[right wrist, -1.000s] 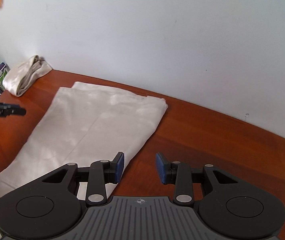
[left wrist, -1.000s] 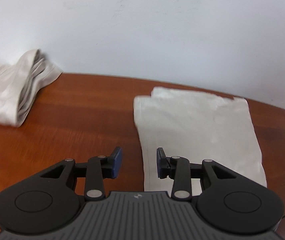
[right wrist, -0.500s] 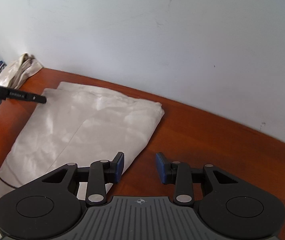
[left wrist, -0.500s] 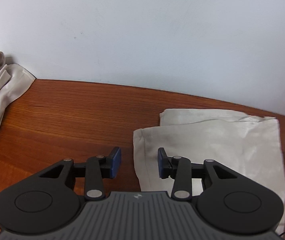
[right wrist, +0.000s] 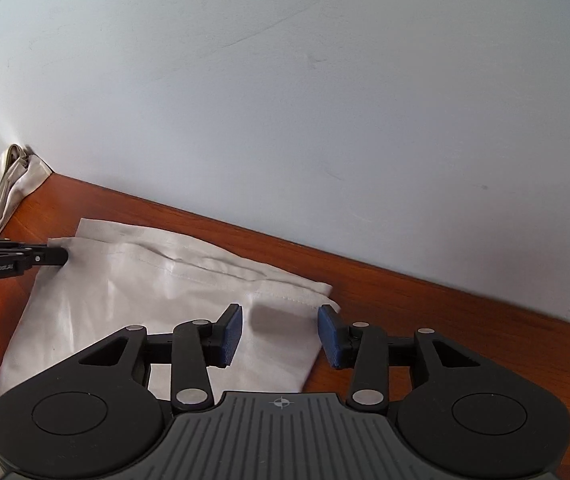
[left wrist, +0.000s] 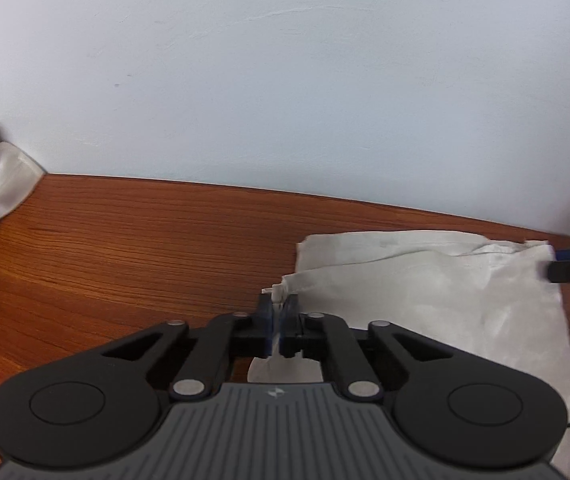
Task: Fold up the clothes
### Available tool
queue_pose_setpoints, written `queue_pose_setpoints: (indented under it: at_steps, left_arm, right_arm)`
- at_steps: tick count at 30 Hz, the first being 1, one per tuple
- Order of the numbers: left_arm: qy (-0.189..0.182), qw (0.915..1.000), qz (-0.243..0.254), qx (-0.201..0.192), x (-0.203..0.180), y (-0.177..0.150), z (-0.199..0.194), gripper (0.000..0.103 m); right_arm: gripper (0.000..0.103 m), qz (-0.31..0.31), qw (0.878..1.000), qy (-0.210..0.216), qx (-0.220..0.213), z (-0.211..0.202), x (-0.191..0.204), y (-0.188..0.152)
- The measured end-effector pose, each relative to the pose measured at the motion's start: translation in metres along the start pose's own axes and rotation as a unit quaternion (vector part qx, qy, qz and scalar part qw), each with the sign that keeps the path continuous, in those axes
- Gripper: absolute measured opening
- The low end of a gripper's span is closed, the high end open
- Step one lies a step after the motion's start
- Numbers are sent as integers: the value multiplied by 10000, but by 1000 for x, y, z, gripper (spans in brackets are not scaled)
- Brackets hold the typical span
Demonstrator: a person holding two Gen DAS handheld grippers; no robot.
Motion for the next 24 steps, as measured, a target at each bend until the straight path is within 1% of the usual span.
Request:
queue_pose_setpoints:
  at_steps: [2, 4, 5, 6, 8, 9, 12, 14, 16, 19, 20, 21, 23, 24]
  left_arm:
    - [-27, 9999, 55, -129, -2, 2, -5, 3]
    - [-22, 9997, 77, -245, -6, 4, -11, 3]
    - [-26, 9995, 71, -295, -7, 5, -15, 3]
    - [-30, 9994, 66, -345, -9, 6, -18, 3]
    - [-71, 9986, 46, -525, -13, 10, -27, 3]
    - [-82, 9981, 41, -616, -14, 13, -31, 3]
    - [-91, 9966, 85, -820, -23, 22, -41, 3]
    - [-39, 9960, 146, -877, -30, 29, -39, 3]
    - [28, 9959, 210, -885, -36, 35, -34, 3]
    - [267, 9965, 243, -755, -38, 34, -17, 3]
    - [313, 9970, 199, -683, -37, 33, -12, 3]
    - [360, 9974, 155, -612, -36, 32, -6, 3]
    - [361, 9984, 77, -430, -34, 30, 0, 5]
    - [399, 9983, 95, -415, -34, 29, -1, 7]
  right_arm:
    - [43, -55, 10000, -66, 43, 6, 2, 1]
    - [33, -89, 9998, -156, 89, 12, 3, 1]
    - [21, -80, 9998, -147, 84, 12, 3, 1]
    - [13, -71, 9998, -138, 79, 13, 3, 1]
    - [6, -48, 9999, -115, 53, 13, 2, 1]
    - [4, -35, 9999, -102, 32, 12, 1, 0]
    - [3, 6, 9999, -127, -64, 5, -4, 0]
    - [3, 93, 9998, -146, -127, 1, -8, 0]
    - [4, 205, 9996, -143, -143, -1, -14, 0]
    - [12, 291, 9994, -156, -132, 1, -17, -2]
    - [21, 300, 9993, -179, -158, 0, -17, -4]
    - [36, 333, 9991, -192, -172, -1, -18, -4]
    - [48, 404, 9987, -178, -242, -8, -22, -6]
    - [48, 414, 9987, -169, -259, -10, -22, -6]
Point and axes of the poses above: each gripper's, at about its wrist camera, not at the fingertips, and z roughly the way its jaws point, x to its left, y to its top, the point moved 8 cm from there along z, roughly the way its jaws point, and after that the axes turned 7 degrees about x, right-handed, at the moved point
